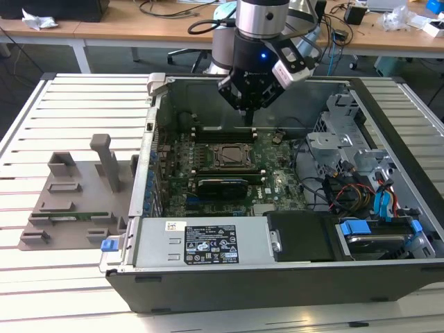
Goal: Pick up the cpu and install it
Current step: 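Install the second cpu locking lever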
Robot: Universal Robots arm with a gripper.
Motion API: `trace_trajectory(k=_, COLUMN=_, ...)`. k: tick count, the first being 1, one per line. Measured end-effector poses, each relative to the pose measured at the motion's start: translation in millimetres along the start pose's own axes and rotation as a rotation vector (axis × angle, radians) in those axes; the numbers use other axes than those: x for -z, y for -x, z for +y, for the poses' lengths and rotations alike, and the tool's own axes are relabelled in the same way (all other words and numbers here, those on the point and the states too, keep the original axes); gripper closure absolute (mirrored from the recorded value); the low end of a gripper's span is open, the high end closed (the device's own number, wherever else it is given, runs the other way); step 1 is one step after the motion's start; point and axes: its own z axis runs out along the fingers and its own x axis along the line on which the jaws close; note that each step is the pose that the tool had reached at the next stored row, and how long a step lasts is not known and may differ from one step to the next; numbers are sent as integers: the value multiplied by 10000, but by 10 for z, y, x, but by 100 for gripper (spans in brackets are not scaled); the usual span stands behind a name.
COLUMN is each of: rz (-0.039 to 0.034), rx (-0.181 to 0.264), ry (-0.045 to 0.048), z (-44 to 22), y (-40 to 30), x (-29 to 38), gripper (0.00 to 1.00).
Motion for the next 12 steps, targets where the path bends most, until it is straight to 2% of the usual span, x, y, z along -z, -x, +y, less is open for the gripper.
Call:
trace_trajectory(k=6, rz=-34, rx=-7, ry=386, z=-30, y=-3, x=-4, gripper=89)
trace_trajectory(k=8, rz=-50, rx=-11, ry=565, z=-35, y=-3, x=-5, gripper=89)
trace_trajectory(k=11, rz=-98, rx=-21, ry=1110, z=-38, y=-3, x=-5, gripper=89)
trace_trajectory(k=12, rz=-117, rx=-24, ry=1340, z=-39, y=-3, x=-5, gripper=89)
